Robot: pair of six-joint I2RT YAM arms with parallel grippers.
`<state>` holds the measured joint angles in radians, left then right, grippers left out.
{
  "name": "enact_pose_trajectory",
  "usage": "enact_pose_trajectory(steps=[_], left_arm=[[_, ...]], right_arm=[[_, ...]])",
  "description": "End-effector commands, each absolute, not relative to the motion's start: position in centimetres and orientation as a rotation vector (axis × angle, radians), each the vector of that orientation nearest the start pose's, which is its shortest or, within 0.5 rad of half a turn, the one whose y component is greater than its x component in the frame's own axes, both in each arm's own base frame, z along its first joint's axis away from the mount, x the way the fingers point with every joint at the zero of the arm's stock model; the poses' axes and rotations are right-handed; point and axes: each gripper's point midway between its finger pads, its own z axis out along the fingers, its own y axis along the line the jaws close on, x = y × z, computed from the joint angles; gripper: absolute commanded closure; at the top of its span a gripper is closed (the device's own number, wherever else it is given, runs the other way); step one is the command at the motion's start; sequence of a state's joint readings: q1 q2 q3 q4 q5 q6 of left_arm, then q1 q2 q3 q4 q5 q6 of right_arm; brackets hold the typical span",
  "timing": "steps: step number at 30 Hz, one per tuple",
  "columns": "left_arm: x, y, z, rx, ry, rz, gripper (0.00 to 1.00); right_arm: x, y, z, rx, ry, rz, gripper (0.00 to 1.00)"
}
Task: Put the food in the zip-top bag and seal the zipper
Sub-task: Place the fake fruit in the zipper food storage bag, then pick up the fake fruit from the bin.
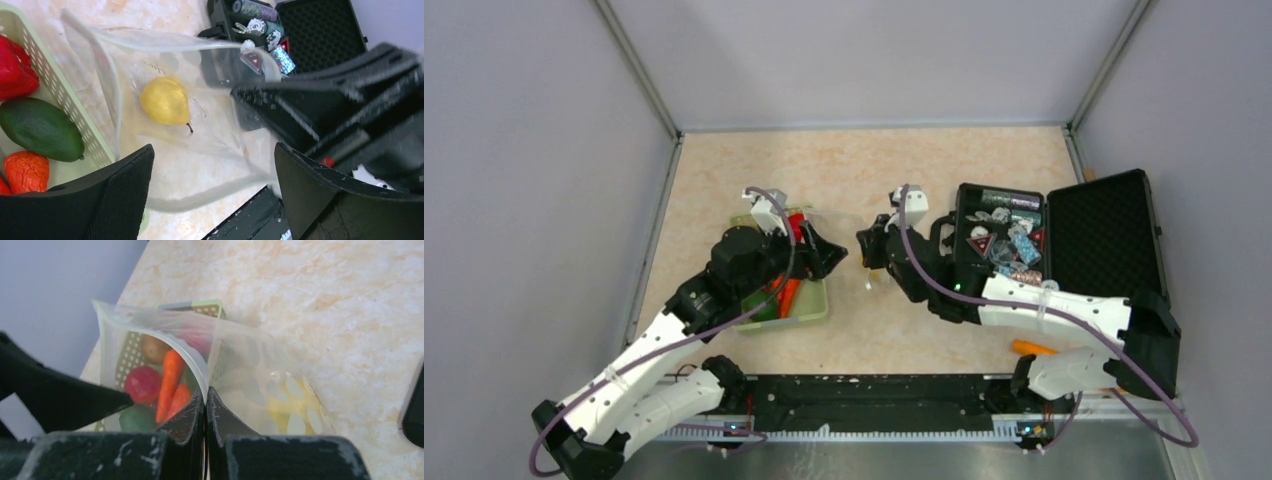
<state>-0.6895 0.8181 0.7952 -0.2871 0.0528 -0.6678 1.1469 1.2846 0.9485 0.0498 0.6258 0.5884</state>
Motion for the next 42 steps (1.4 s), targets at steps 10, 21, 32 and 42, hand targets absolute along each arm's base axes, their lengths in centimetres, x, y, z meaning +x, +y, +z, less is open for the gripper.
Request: enact_pose_trajectory(steps=[10,21,32,42], left_arm=[[20.7,-20.9,28.9,0.085,1.873,-0.956,0.08],[22.9,-13.9,26.3,-0.211,1.913,-0.567,0.01],[23.1,-11.4,20.7,-0.26,2.009,-0.354,0.01],[24.2,-9.6,17.6,-0.369,2.089,-0.237,0.01]], right_arm=[[27.1,30.1,25.5,0.092,1.833,0.505,1.0],[26.1,28.9,30.7,-0.034,1.6,0.587,1.0],[25.7,29.1,26.1,-0.133,1.746,0.49,1.0],[25.1,29.7,25.5,-0.066,1.744,0.607,1.0]])
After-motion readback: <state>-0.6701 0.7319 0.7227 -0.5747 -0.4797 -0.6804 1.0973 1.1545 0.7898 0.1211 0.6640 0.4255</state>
